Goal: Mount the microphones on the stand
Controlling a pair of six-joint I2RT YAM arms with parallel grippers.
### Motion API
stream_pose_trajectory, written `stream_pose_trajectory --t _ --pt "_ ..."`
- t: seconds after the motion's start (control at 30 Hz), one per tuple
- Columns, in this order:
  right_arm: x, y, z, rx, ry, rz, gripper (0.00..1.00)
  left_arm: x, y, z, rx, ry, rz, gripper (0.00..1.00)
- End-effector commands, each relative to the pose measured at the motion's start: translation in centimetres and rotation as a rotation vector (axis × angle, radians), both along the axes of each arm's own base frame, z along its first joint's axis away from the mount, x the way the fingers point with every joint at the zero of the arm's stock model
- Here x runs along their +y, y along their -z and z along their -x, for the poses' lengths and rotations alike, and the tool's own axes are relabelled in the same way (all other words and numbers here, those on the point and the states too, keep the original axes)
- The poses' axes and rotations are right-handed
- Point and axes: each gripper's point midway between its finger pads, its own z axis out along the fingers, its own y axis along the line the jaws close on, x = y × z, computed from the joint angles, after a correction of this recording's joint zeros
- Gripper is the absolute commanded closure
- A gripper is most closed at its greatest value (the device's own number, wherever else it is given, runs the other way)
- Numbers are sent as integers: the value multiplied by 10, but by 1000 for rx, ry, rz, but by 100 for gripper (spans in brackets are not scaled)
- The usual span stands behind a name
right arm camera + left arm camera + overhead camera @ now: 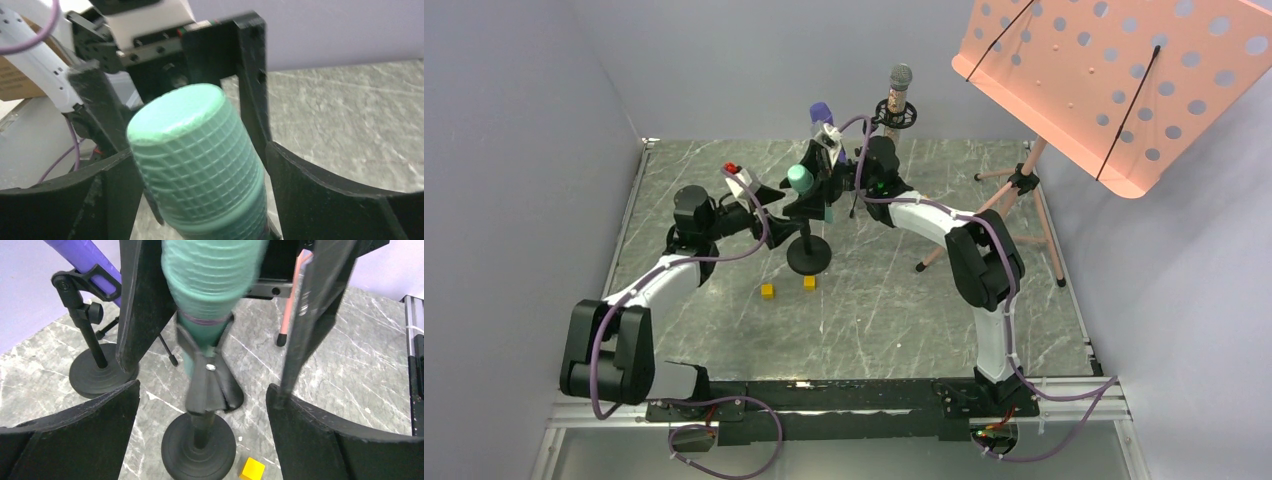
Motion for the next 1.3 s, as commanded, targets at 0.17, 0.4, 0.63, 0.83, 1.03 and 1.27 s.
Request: stream_pose_trajectory --t 0.17,0.4,0.63,0.83,1.03,1.27 --pt "-20 2 -15 -134 106 176 0 15 -18 12 -143 -69 -108 1" --pt "-34 -15 -17 -138 83 171 0 28 -17 21 -136 -123 -185 1" --pt "-48 -21 -15 -144 136 242 0 37 -10 36 -50 -239 -70 1" --pt "-71 -6 -18 -134 209 337 0 37 7 41 -39 -293 12 1" --pt "-95 4 -15 -93 287 402 0 26 21 29 -61 -304 17 1" --pt "-150 22 -5 -14 407 512 0 28 25 7 -17 -373 94 1"
